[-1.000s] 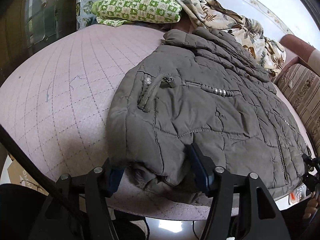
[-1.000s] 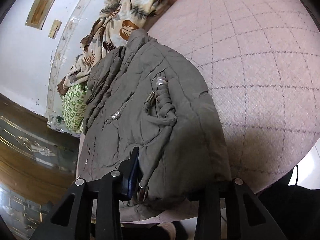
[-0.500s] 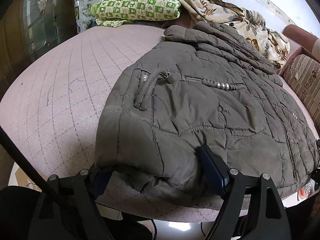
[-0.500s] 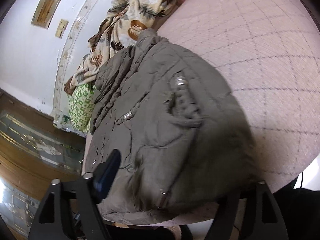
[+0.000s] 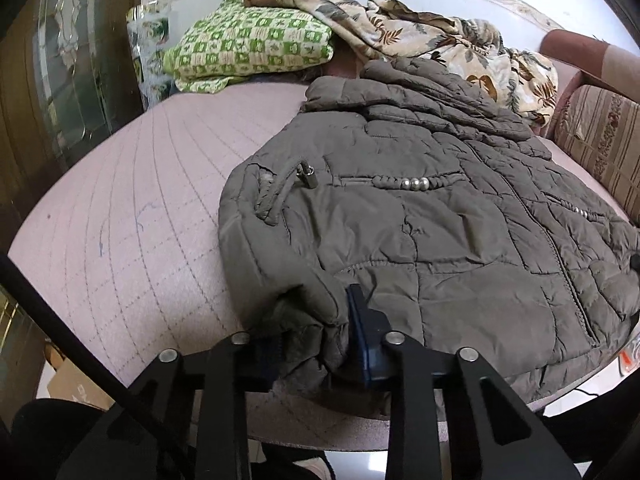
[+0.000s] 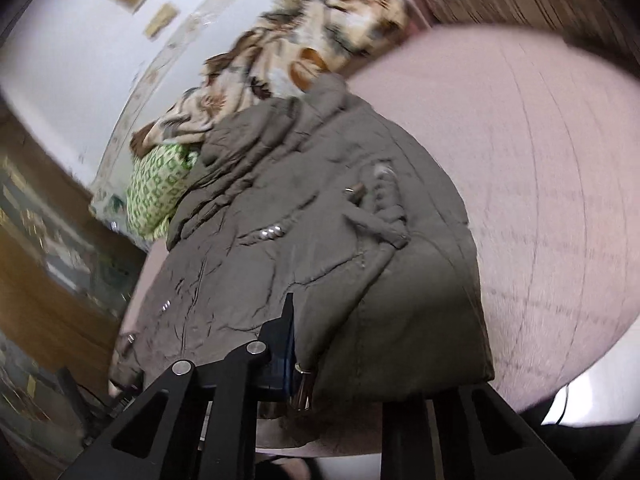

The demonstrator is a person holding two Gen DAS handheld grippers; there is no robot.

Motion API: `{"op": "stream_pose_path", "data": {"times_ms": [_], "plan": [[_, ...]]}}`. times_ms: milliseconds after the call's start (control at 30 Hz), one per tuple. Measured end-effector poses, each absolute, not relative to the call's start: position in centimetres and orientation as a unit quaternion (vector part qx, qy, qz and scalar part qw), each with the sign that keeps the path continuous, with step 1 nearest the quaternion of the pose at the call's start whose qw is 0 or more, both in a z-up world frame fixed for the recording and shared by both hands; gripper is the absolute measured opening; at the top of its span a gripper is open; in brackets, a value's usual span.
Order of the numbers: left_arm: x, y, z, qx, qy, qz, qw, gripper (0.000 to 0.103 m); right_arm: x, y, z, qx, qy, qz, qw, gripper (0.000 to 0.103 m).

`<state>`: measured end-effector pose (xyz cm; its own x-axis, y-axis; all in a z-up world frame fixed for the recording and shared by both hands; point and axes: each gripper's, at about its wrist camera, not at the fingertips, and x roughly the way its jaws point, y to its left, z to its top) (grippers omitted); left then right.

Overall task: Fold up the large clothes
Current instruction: 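Lift the held hem with both tools and fold it over the jacket body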

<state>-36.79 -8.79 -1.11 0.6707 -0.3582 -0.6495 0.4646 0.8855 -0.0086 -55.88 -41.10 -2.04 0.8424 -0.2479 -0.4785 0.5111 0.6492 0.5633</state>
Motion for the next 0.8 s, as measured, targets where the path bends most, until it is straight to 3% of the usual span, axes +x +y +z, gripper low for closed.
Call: {"op": "stream_pose_path", "data": {"times_ms": [333,467,533,667,800], "plan": [[-37.1,-10.0,-0.8,0.112,0.317,-0.214,0.917,0.022,-55.5,-40.7,-1.6,0.329,0.193,-0.224,0.897,0.021],[-37.3,-10.3,-1.0,0.124,0.313,-0.209,0.918,0.022,-55.4,-41.7,-2.6,0.366,0.202,-0.217,0.882,0.033],[-37.3,-10.4,-1.0,0.128,0.31,-0.208,0.919,0.022,-55.4,-42.6,-3.7,0.396,0.207,-0.212,0.869,0.033],[-37.4,-9.9,-0.3,0.117,0.301,-0.212,0.922,0.02,-55.9,-42.2,-3.1,0.383,0.192,-0.206,0.88,0.02],[-37.9,-9.6,1.3,0.11,0.269,-0.218,0.932,0.018,-55.4,-39.5,0.3,0.274,0.181,-0.231,0.916,0.018]]}}
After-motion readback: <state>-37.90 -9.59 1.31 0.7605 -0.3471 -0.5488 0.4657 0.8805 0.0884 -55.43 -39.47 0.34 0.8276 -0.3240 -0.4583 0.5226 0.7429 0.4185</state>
